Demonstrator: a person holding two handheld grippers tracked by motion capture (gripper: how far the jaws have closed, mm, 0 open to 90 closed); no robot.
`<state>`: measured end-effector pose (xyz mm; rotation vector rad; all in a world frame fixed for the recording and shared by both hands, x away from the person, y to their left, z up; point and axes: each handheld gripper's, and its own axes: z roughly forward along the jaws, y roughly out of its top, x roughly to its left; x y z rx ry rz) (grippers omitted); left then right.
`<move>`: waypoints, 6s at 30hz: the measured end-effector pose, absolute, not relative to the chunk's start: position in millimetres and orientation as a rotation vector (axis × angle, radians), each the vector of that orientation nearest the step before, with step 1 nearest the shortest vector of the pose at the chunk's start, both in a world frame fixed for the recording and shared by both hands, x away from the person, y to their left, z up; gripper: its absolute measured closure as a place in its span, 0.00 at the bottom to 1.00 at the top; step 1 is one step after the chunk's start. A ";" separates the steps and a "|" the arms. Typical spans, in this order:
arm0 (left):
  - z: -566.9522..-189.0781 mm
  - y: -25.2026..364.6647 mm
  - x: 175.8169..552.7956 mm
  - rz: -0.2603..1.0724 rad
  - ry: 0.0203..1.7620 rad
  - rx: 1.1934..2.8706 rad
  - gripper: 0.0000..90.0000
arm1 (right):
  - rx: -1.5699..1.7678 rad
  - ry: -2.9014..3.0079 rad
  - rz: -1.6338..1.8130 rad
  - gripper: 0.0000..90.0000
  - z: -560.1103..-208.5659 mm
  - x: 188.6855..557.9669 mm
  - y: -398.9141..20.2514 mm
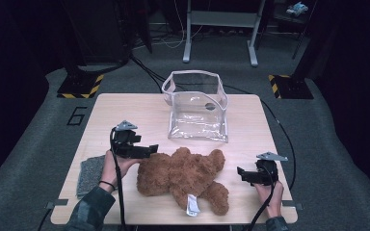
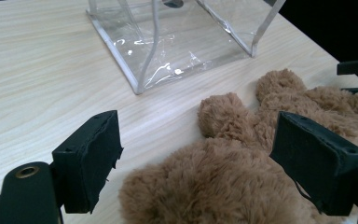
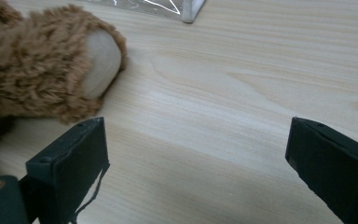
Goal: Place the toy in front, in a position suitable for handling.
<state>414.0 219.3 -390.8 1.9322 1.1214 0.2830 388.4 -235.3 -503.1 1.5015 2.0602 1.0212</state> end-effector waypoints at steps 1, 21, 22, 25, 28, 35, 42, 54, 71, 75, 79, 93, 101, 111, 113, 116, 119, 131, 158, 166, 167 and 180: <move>-391.8 216.9 415.1 0.282 1.126 1.934 0.17 | 1.484 2.061 0.996 0.06 -505.0 389.6 -235.5; -363.9 173.2 506.4 0.409 1.160 1.934 0.24 | 1.472 2.041 0.923 0.12 -528.0 399.1 -238.3; -363.9 168.2 511.4 0.429 1.170 1.937 0.24 | 1.472 2.041 0.921 0.12 -528.1 399.2 -238.4; -364.1 156.3 526.2 0.479 1.156 1.970 0.28 | 1.474 2.034 0.927 0.13 -527.9 398.5 -239.0; -365.8 146.9 538.6 0.536 1.171 1.971 0.32 | 1.476 2.024 0.933 0.14 -527.8 398.4 -239.8; -375.2 139.6 559.1 0.518 1.169 1.958 0.53 | 1.496 2.003 0.958 0.15 -527.1 396.7 -240.8; -380.4 138.3 567.1 0.513 1.184 1.925 0.90 | 1.486 2.009 0.949 0.15 -527.3 397.1 -240.4; -378.9 146.4 568.8 0.560 1.216 1.917 0.95 | 1.482 2.024 0.945 0.15 -527.7 397.9 -240.4; -379.2 201.2 567.2 0.608 1.326 1.850 0.95 | 1.476 2.021 0.941 0.15 -528.2 398.5 -239.7; -379.8 215.4 566.1 0.623 1.355 1.832 0.95 | 1.473 2.026 0.938 0.15 -528.2 398.5 -239.9; -380.1 230.3 564.6 0.648 1.375 1.824 0.95 | 1.478 2.029 0.936 0.15 -527.7 398.3 -239.9; -381.2 276.8 555.8 0.720 1.461 1.773 0.95 | 1.484 2.028 0.938 0.15 -527.8 398.2 -239.2; -381.9 305.9 549.4 0.756 1.511 1.737 0.95 | 1.475 2.033 0.936 0.16 -528.0 398.5 -239.5; -381.0 337.6 537.2 0.780 1.599 1.687 0.95 | 1.474 2.035 0.934 0.15 -528.1 398.6 -239.3; -381.2 341.5 535.7 0.780 1.611 1.679 0.95 | 1.484 2.032 0.933 0.15 -527.9 398.3 -238.8; -380.9 344.4 534.5 0.775 1.614 1.676 0.95 | 1.482 2.033 0.933 0.15 -527.9 398.4 -238.8; -380.1 345.2 533.9 0.768 1.615 1.678 0.93 | 1.481 2.035 0.933 0.15 -528.0 398.4 -238.7; -372.3 334.3 506.9 0.707 1.558 1.729 0.37 | 1.481 2.037 0.936 0.15 -527.9 398.5 -238.9; -341.7 356.3 545.3 0.771 1.589 1.615 0.34 | 1.466 2.040 0.922 0.15 -528.3 399.2 -238.1; -350.5 354.9 557.9 0.733 1.581 1.670 0.70 | 1.462 2.040 0.918 0.15 -528.3 399.3 -238.0; -351.2 355.3 558.1 0.733 1.577 1.666 0.74 | 1.468 2.038 0.918 0.15 -528.3 399.0 -237.7; -350.5 369.1 548.3 0.741 1.598 1.574 0.77 | 1.462 2.039 0.916 0.15 -528.4 399.2 -237.9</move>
